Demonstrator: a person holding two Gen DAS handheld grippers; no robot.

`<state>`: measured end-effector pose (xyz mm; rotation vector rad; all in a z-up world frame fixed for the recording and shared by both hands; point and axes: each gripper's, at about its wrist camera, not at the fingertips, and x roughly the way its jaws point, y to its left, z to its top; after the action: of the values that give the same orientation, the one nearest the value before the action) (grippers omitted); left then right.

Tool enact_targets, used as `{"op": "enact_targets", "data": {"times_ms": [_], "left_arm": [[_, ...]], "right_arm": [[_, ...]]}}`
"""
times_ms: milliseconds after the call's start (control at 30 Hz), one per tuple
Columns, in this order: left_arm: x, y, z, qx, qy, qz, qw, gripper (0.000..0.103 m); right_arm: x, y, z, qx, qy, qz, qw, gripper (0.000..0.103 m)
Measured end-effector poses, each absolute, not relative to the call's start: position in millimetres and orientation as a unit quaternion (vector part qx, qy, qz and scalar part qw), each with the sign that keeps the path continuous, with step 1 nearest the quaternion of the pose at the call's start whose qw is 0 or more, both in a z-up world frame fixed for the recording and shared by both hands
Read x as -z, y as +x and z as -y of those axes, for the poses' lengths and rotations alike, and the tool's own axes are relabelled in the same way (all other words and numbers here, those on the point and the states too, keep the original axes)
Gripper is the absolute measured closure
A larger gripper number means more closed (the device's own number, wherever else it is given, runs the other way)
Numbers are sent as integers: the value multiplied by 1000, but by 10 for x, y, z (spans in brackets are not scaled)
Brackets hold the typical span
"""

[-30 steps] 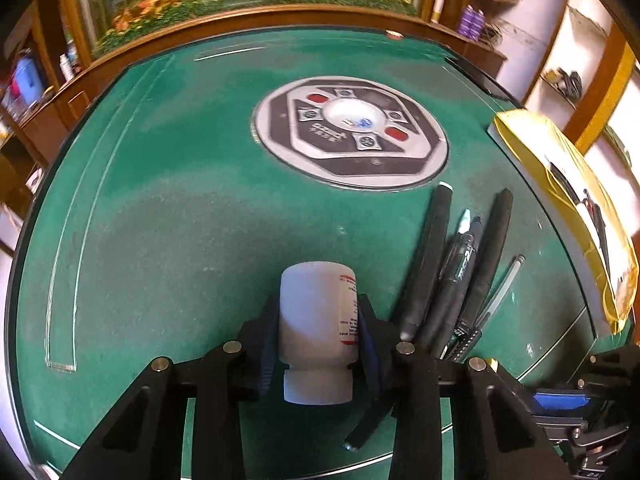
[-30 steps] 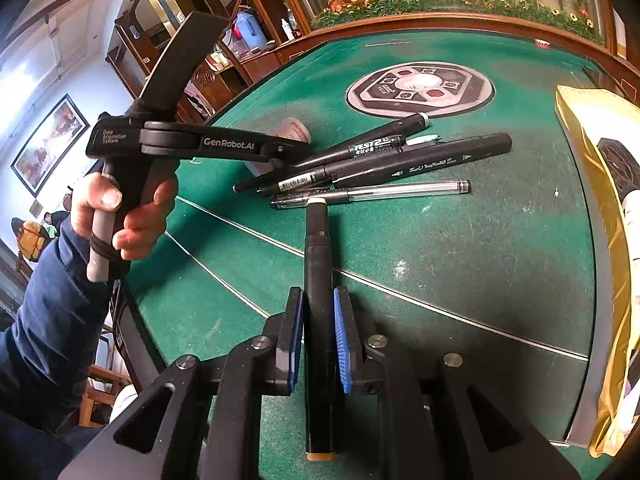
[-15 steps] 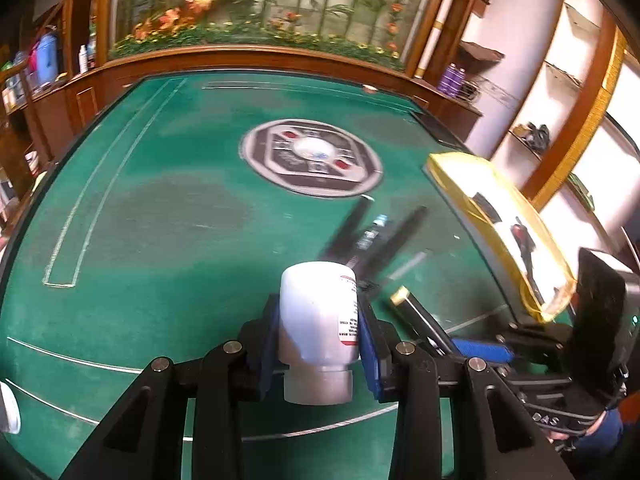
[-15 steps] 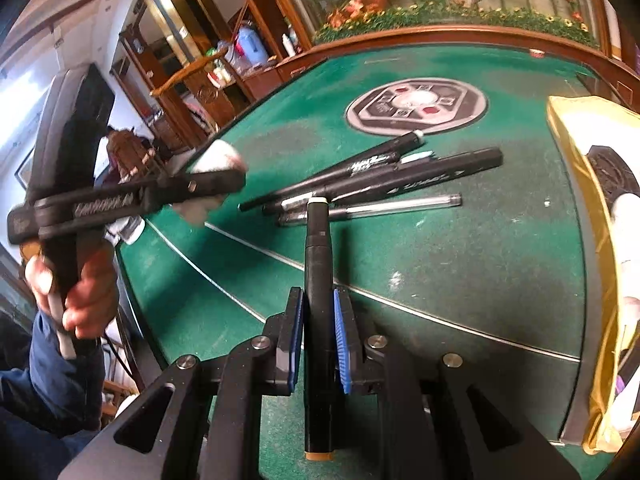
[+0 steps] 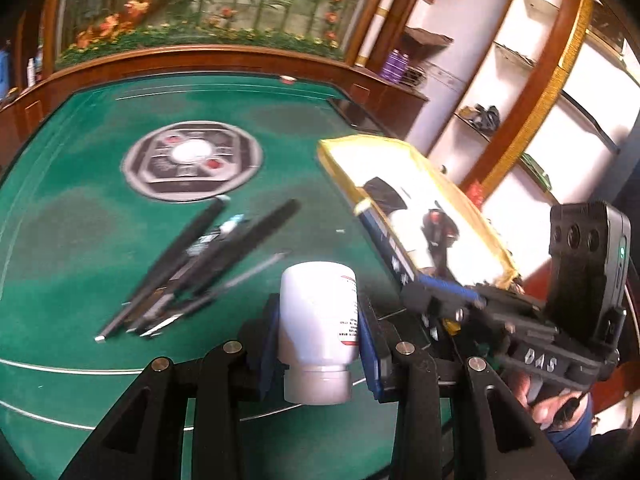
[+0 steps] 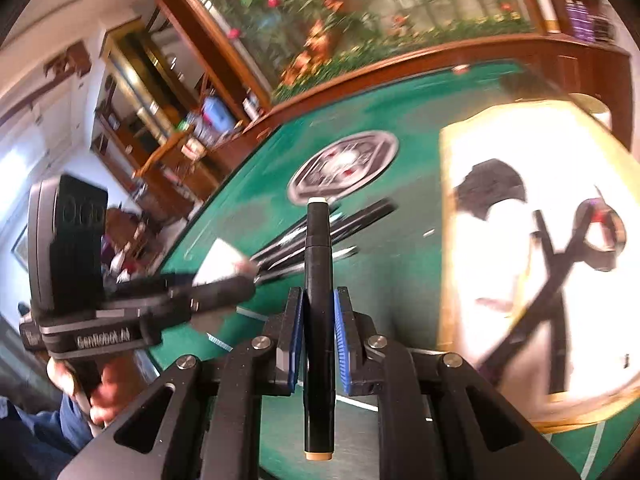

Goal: Organize rigid objects
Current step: 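Carry the white bottle and black marker over the tray with both tools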

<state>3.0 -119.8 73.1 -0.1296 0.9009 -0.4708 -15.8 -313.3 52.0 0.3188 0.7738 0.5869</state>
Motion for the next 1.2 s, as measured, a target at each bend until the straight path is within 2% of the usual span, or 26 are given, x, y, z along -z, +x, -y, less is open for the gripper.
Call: {"op": "enact_targets", "data": {"times_ms": [300,533,800,1200], "left_arm": [[-903,278,2086,302,-41,-450,839,66],[-717,460,2609,308,-31,-479,821,66],[-599,750,2818,282,-35,-493,822,66],[-484,852,2942,291,-45,-501,814,66]], "right_arm": [[-681,21,3969,-166,185,-351,903,89],[-728,418,4161,-115,129,-390,904,89],[-644,1118,4157,-99,99,-456,879,89],[-328,1474,4205,-85,112,-497,856,89]]}}
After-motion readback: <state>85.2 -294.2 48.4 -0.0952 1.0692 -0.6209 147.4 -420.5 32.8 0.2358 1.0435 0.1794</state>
